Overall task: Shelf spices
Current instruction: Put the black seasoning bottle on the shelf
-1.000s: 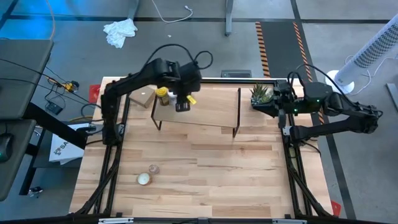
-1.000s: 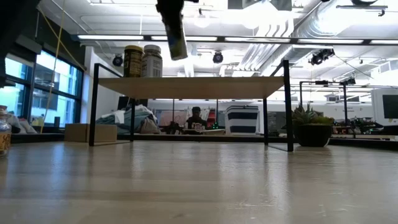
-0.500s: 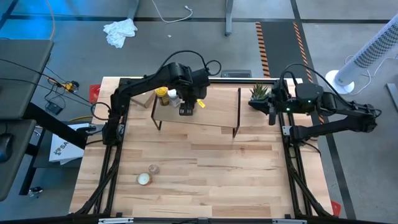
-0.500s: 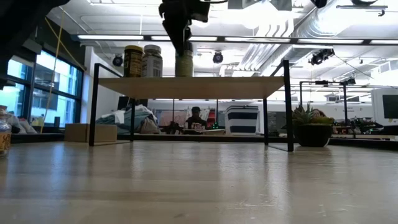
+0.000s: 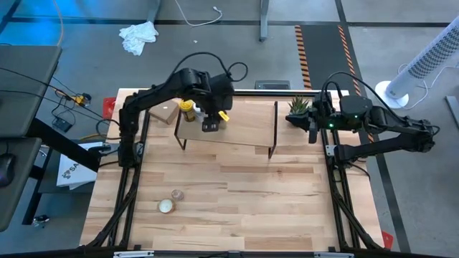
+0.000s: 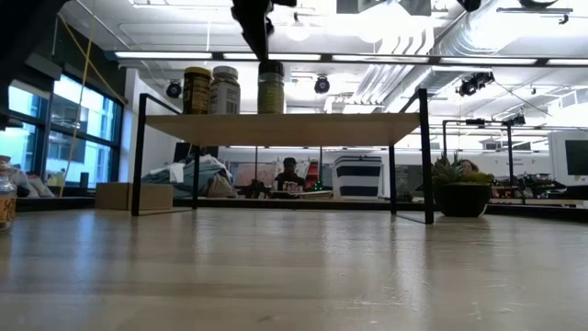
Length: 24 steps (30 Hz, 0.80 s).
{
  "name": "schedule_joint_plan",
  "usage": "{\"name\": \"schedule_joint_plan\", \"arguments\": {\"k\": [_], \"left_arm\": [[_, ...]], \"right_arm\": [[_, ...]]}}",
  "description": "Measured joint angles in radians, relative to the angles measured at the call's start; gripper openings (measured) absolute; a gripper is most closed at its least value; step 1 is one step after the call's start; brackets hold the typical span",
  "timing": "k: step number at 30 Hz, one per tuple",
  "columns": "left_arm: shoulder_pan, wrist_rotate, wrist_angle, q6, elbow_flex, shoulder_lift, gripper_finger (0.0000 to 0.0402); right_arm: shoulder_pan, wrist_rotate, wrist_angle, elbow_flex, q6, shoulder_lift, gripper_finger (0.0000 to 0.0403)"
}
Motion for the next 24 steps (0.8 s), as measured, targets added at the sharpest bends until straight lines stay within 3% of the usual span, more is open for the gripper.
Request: {"name": "schedule_joint_plan", "arguments": {"k": [10,14,17,20,24], "left_arm": [[-0.003,-0.008,0.028,-0.096,0.000,-0.115,0.0256],[-0.024,0.039,0.237,-0.043,0.000,-0.136,0.0254],[-0.063,0.007,0.430,0.001,0.001,-0.109,0.0236],[-0.103,-0.069,0.520,0.069,0.000,-0.064,0.0185],[-0.142,-0.088,0.534,0.053,0.000,-0.006,0.0048]], "right_arm": [[0.000,-0.020,0.015,0.000,-0.031,0.000,0.0000],[0.000,-0.024,0.019,0.000,-0.079,0.000,0.0000],[0.000,-0.024,0.036,0.000,-0.106,0.000,0.0000],[0.000,-0.025,0.059,0.000,-0.114,0.000,0.0000],[0.000,-0.029,0.070,0.000,-0.134,-0.003,0.0000]]}}
